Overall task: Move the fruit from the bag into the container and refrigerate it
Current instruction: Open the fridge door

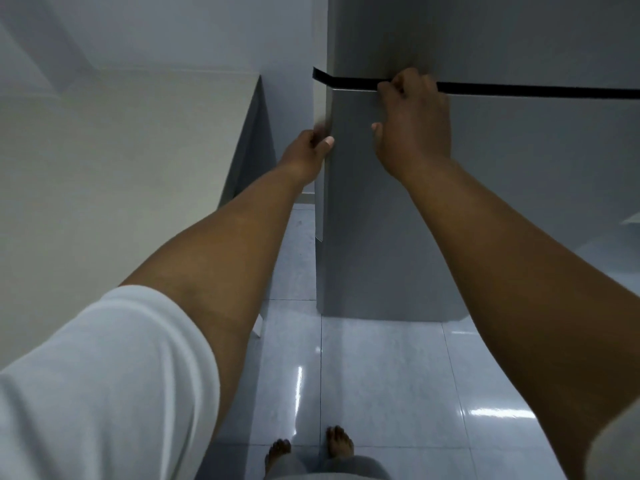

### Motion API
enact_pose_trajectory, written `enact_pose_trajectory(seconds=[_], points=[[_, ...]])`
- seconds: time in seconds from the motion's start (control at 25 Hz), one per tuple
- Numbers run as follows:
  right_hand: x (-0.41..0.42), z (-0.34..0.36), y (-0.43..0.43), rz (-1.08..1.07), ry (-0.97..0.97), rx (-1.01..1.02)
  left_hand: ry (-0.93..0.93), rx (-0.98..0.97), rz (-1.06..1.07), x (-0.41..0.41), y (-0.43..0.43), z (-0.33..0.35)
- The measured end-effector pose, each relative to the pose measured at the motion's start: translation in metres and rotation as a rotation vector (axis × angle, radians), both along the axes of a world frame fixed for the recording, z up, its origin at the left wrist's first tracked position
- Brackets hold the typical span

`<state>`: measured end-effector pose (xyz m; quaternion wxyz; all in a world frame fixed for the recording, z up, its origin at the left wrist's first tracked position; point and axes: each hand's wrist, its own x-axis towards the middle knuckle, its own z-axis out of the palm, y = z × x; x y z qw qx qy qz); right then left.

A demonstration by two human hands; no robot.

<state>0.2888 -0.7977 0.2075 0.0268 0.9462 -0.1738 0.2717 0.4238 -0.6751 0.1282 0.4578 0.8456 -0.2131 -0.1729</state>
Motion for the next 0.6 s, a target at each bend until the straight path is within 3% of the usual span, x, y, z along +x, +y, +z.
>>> enact_pose_trajectory(seconds=[0.32,0.6], points=[[-0.056,-0.007,0.034,0.024,-0.198,0.105,-0.117,-0.177,-0.001,-0.071,0.055,-0.02],[-0.166,-0.007,0.101,-0.184,-0.249,0.172,-0.219,-0.333,-0.203,-0.182,0.107,-0.035]])
